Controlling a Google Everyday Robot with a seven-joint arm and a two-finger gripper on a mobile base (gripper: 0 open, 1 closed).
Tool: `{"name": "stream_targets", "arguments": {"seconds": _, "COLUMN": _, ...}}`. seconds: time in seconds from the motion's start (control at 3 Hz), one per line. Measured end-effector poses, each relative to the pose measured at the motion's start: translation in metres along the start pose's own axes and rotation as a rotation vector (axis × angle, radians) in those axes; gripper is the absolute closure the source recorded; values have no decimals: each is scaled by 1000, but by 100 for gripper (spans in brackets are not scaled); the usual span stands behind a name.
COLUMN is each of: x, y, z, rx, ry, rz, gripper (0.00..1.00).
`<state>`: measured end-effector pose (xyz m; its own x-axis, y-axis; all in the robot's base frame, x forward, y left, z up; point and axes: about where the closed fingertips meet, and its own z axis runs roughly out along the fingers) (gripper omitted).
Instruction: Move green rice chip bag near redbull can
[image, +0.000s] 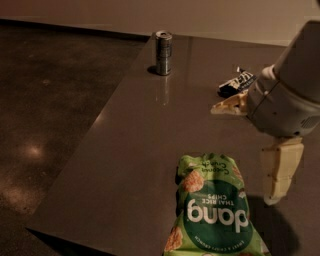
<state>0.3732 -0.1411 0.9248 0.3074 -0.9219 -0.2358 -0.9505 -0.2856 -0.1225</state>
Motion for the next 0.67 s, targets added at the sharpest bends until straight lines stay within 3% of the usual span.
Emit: {"name": "stream_targets", "arguments": {"seconds": 0.67, "x": -9, "y": 18, "z": 42, "rx": -65, "ry": 30, "rz": -48, "gripper": 0}}
